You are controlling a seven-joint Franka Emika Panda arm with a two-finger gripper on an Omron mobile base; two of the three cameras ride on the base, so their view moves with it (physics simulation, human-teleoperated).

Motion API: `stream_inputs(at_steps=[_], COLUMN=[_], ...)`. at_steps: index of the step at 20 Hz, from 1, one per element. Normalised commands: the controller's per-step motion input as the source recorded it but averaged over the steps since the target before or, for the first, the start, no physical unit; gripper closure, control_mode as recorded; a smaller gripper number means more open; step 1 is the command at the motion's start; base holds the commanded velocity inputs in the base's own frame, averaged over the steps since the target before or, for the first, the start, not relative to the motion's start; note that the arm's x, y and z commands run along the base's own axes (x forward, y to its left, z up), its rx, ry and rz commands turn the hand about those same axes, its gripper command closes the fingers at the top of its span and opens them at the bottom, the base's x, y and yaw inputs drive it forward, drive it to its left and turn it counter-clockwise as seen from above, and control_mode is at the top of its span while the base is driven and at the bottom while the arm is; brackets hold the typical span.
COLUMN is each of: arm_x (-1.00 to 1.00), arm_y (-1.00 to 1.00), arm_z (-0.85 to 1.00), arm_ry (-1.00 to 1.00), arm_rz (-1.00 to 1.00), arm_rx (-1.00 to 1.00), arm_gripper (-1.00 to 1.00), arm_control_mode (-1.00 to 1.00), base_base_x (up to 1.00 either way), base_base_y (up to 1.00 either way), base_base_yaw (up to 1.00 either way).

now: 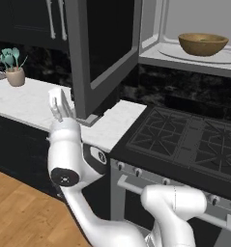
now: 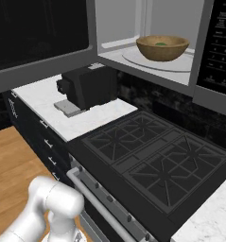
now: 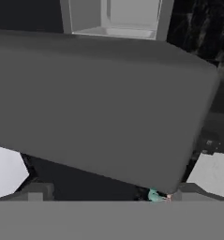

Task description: Pick the broccoli from the sink and place it in the bowl. Then pick the bowl and place it in the microwave. Then close the microwave door and press the start button.

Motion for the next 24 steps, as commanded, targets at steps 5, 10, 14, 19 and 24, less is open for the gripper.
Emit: stream_inputs(at_steps=[5, 10, 14, 19, 24], arm_x=[0.18, -0.27, -0.58, -0.23, -0.22], arm_y=[-0.19, -0.74, -0.94, -1.0, -1.0], arm_z=[0.0, 0.0, 0.0, 0.0, 0.0], arm_ry=[-0.01, -0.14, -0.24, -0.12, -0.03], arm_rz=[-0.04, -0.06, -0.09, -0.08, -0.08], arm_rx=[0.15, 0.19, 0.22, 0.28, 0.31], arm_gripper=[-1.0, -1.0, -1.0, -1.0, -1.0], arm_control_mode=[-1.0, -1.0, -1.0, -1.0, -1.0], base_base_x=[0.0, 0.0, 0.0, 0.0, 0.0], base_base_y=[0.0, 0.0, 0.0, 0.0, 0.0], base_base_yaw=[0.0, 0.0, 0.0, 0.0, 0.0])
